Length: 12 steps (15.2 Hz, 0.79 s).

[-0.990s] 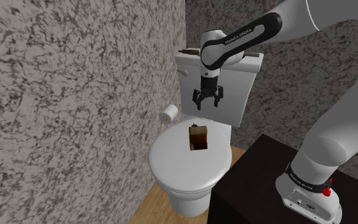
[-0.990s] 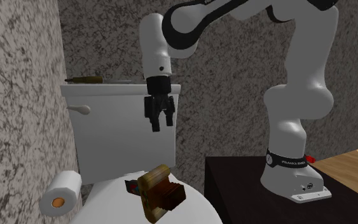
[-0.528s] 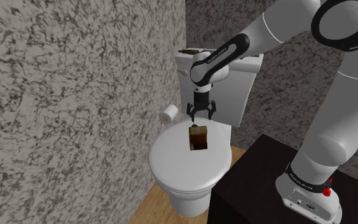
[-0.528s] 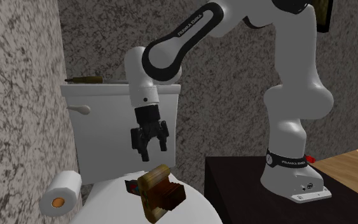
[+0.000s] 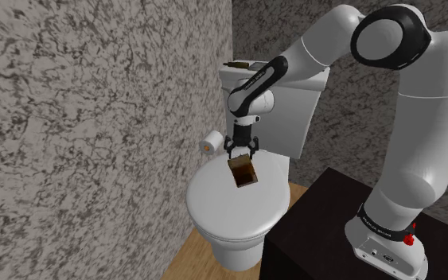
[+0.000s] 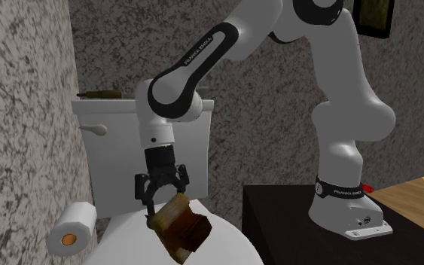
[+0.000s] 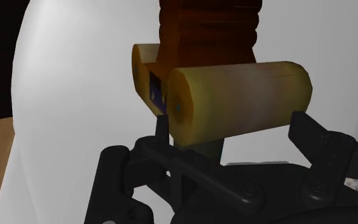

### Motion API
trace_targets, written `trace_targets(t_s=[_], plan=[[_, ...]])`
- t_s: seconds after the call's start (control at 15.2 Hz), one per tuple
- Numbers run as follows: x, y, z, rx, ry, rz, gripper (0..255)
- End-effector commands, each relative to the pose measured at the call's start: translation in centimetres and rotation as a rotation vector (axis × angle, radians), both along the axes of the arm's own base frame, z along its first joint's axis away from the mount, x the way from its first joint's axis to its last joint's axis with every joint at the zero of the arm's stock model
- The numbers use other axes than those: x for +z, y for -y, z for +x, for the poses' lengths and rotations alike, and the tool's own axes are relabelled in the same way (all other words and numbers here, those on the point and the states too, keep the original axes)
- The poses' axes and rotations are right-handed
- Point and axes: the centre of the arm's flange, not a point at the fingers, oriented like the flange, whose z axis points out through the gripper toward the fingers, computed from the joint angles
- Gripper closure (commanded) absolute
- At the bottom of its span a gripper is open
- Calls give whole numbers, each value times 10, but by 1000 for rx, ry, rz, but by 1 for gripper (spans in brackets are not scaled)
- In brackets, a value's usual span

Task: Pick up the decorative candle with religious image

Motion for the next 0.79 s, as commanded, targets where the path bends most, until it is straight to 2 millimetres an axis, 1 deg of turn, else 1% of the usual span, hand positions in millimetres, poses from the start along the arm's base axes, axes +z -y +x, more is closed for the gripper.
trace_targets(t_s=[0.0,0.26,0.4,0.46,0.73], plan=[[-47,10,-7,60,-76,-54,0],[-68,10,-7,60,-76,-54,0],[-71,10,-7,60,-76,-54,0],[-70,9,-5,60,-76,-54,255],[-70,10,-4,60,-76,-54,255]])
